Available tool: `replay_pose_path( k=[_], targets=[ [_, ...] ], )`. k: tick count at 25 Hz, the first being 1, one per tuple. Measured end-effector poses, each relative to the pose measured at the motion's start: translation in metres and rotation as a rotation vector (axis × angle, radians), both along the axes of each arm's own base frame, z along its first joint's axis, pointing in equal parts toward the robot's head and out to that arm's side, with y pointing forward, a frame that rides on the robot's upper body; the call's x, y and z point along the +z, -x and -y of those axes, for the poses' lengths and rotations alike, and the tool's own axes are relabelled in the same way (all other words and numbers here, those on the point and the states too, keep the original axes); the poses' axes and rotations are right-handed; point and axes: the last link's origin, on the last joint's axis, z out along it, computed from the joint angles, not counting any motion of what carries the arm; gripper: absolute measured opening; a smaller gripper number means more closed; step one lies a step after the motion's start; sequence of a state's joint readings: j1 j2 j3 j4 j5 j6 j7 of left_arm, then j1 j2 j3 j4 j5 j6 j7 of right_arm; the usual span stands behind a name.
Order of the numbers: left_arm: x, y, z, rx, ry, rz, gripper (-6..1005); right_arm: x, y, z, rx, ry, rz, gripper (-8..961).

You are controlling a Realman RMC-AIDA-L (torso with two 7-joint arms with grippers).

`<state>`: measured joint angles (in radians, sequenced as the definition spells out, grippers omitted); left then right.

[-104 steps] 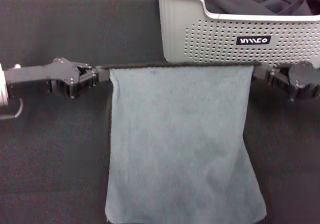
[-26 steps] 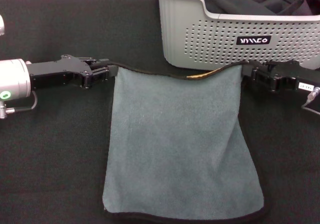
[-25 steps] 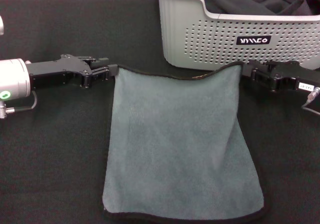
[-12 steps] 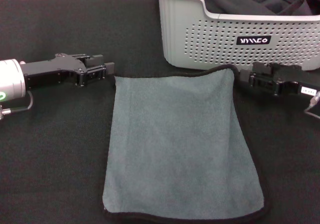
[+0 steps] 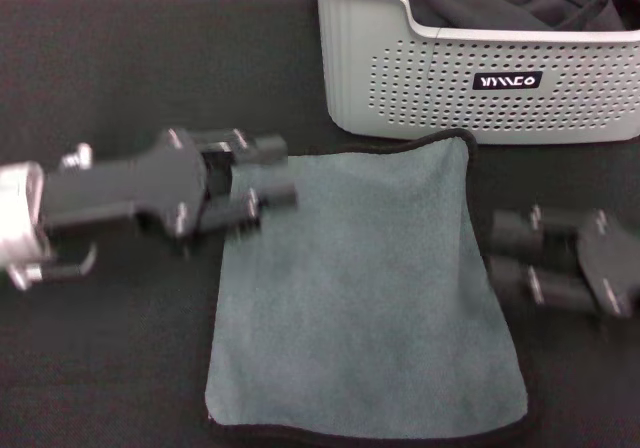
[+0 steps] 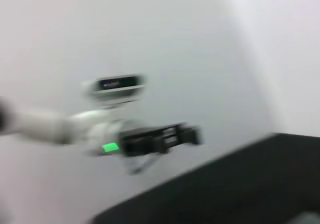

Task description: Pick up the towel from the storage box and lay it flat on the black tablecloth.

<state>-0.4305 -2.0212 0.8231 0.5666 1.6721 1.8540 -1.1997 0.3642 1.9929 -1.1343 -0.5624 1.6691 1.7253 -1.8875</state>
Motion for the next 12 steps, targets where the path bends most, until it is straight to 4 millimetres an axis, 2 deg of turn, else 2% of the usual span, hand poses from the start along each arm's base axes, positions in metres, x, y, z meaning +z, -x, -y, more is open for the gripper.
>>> replay_pose_path(
  k=[3,6,12],
  targets=[
    [-0.005,-0.008,0.024,-0.107,0.033,0.084,458,0.004,-0.002,0.029,0.103,0.016,-0.005,574],
    [-0.007,-0.008,0.035,-0.128,0.039,0.113,466,0.008,-0.003,0.045,0.118,-0.015,-0.012,579],
    [-0.005,-0.003,0.039,-0.095,0.063,0.108,519,0.017,-0.002,0.047,0.123,-0.072,-0.031,588]
  ],
)
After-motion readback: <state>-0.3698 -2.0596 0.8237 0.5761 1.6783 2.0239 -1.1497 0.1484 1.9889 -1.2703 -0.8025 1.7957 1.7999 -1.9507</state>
